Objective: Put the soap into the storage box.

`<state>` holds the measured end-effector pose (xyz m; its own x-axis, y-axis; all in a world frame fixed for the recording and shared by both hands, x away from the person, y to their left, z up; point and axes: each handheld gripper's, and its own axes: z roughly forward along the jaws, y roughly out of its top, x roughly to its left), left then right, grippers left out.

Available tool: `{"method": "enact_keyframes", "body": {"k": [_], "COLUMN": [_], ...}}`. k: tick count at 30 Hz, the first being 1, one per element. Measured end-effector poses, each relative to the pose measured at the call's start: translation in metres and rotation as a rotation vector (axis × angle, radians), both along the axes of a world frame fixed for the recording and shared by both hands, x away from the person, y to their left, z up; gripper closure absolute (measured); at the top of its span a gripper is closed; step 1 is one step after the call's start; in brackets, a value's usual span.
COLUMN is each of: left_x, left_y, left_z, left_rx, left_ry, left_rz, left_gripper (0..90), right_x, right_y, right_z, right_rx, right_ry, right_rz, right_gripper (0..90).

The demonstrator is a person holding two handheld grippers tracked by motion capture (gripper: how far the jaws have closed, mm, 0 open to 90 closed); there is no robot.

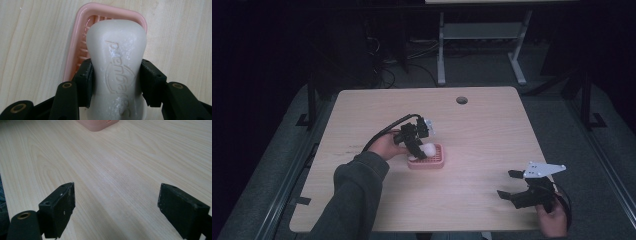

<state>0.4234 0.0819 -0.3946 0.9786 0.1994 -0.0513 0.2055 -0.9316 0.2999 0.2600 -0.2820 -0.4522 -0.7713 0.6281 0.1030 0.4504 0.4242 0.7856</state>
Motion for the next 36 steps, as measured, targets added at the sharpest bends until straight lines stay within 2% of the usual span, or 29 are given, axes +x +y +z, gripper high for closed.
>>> {"method": "enact_keyframes", "body": {"k": [3,15,36], "left_x": [0.003,0.007,0.011], "left_y": [-0.003,-0.015,-0.019], "left_z": [-0.001,-0.011,-0.019], "left_rx": [0.013,0.017,0.033], "left_ry": [-0.009,0.011,0.006], "left_rz": [-0.006,-0.015,-0.015], "left_gripper": [49.8,49.8,49.6], "right_x": [0.0,0.0,-0.001], "right_y": [0.0,-0.001,-0.001], "right_z": [0.0,0.0,-0.001], "right_rx": [0.003,0.001,0.001], "right_ry": [0.002,0.008,0.011], "right_rz": [0.002,0.002,0.008], "right_gripper": [14.1,14.2,14.2]}}
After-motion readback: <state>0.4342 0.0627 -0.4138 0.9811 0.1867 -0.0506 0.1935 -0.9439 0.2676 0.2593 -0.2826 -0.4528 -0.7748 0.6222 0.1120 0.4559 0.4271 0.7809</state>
